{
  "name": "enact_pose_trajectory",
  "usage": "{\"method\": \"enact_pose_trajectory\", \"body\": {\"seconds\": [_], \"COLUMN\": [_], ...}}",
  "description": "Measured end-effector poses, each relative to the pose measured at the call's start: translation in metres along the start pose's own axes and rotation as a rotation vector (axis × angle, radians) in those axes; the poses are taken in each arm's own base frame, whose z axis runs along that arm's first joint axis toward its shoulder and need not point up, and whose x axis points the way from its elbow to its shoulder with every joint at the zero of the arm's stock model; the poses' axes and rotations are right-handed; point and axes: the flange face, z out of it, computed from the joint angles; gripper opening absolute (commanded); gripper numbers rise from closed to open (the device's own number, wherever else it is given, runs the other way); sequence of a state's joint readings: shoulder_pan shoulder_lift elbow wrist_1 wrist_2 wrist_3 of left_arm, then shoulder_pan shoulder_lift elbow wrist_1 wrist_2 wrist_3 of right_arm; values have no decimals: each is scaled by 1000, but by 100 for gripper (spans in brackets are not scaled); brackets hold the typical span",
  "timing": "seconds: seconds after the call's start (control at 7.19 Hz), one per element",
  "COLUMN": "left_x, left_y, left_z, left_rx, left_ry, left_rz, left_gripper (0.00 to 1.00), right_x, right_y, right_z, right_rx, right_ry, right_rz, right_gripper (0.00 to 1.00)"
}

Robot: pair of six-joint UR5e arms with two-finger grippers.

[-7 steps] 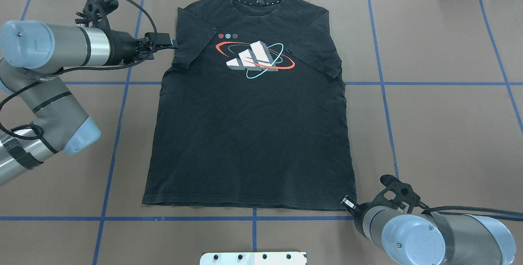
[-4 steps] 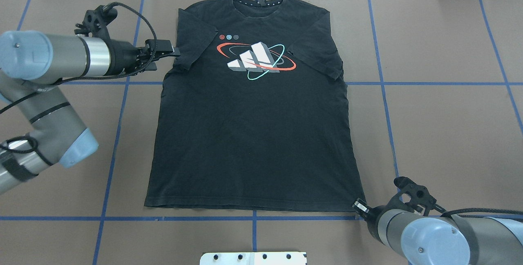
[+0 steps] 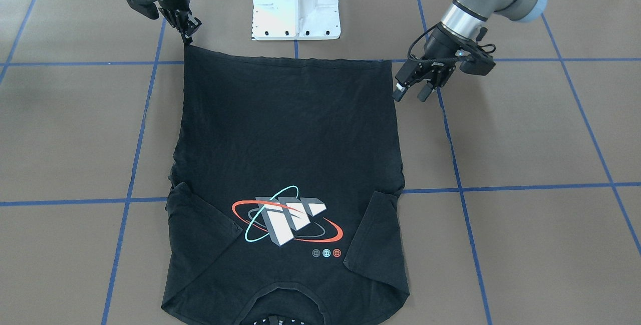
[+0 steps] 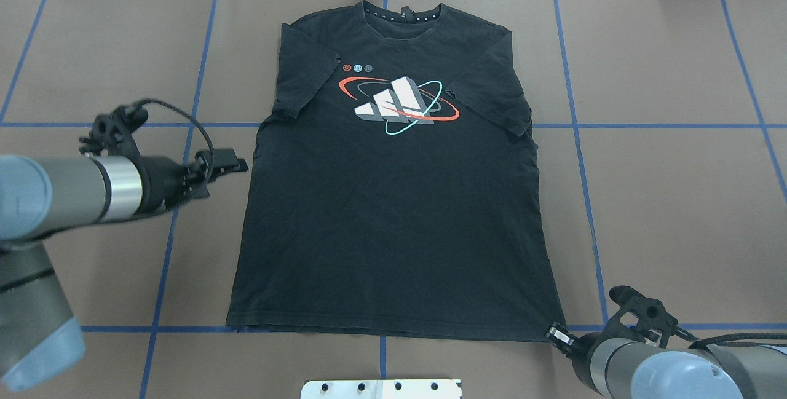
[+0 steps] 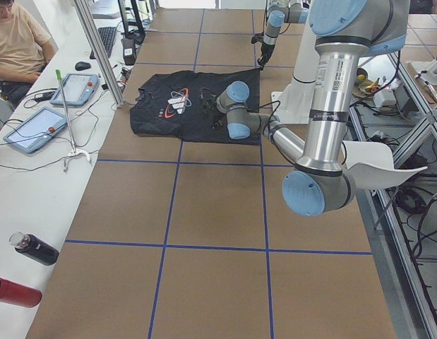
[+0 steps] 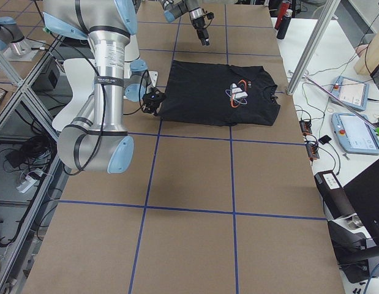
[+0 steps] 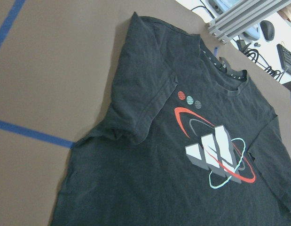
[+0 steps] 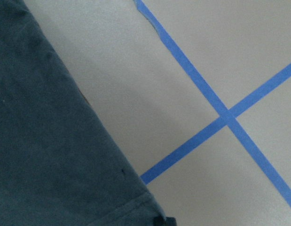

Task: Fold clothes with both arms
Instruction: 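Move the left gripper down to the hem corner nearest it, then grasp both hem corners with the left and right grippers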

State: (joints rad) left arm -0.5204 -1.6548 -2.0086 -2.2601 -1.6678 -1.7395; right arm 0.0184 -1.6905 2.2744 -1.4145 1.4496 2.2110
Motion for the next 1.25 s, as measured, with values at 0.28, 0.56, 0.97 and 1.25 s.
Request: {"method": "enact_pose_trajectory", "body": {"seconds": [0.28,0.56,0.97,1.25], "left_x": [-10,-24,-48,-54], "left_y": [65,111,148,156], "left_z": [10,19,25,28], "left_rx": [-11,-25,-58,-67], "left_ry": [-137,-234,-309,-323], "left_rz": [-72,-88,-113,-114], "left_gripper": [90,70,64,62], "right_x": [5,6,6,5], "right_y": [-2,-4,-6,-6], "right_z": [-3,-6,-8,-9], "right_rx": [1,1,3,3], "right_ry": [4,3,-1,-3], "right_rz": [-7,-8,-6,-5], "right_gripper": [0,0,0,0]}}
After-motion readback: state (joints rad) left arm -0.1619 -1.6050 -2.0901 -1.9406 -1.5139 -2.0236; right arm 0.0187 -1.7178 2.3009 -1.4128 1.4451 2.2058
